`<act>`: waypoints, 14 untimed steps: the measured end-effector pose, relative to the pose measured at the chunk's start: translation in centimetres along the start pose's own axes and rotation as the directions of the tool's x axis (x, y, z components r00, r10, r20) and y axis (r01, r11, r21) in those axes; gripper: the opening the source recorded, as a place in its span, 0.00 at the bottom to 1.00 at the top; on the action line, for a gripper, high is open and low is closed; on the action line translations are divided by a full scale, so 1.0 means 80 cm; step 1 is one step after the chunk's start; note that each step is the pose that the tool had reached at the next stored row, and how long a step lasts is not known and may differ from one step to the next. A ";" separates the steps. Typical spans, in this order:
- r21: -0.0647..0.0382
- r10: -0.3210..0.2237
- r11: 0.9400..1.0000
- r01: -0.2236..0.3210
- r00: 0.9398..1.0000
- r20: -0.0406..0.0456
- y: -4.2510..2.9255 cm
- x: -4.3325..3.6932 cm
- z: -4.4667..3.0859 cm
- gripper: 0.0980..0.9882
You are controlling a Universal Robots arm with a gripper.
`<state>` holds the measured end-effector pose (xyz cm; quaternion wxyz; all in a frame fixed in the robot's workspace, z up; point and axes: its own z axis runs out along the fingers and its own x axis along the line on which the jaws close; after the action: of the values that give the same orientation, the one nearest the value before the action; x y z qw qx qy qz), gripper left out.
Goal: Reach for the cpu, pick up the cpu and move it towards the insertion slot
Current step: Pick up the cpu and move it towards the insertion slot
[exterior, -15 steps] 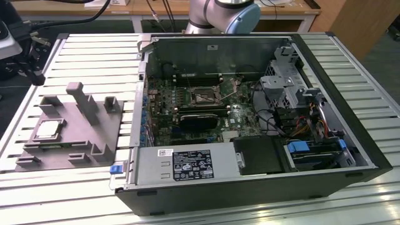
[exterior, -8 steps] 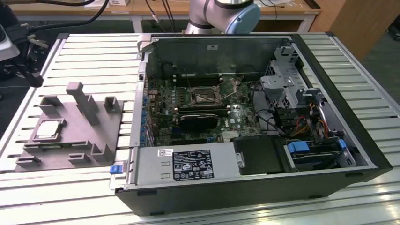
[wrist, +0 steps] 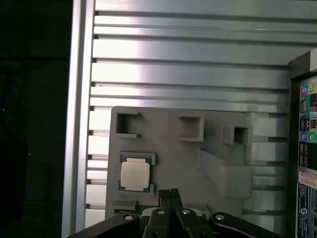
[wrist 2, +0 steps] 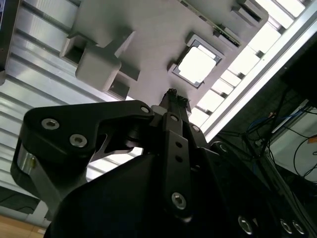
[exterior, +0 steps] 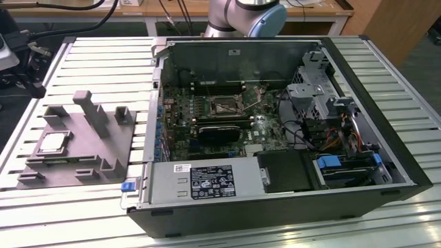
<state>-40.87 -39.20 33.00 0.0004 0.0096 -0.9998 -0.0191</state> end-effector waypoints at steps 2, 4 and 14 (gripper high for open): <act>0.000 0.000 1.000 0.000 1.000 0.000 -0.0004 0.001 0.0021 0.01; 0.000 0.000 1.000 0.000 1.000 0.000 -0.0011 0.002 0.0054 0.01; 0.000 0.000 1.000 0.000 1.000 0.000 -0.0064 0.011 0.0265 0.01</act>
<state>-41.76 -39.65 30.87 0.0005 0.0096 -0.9998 -0.0191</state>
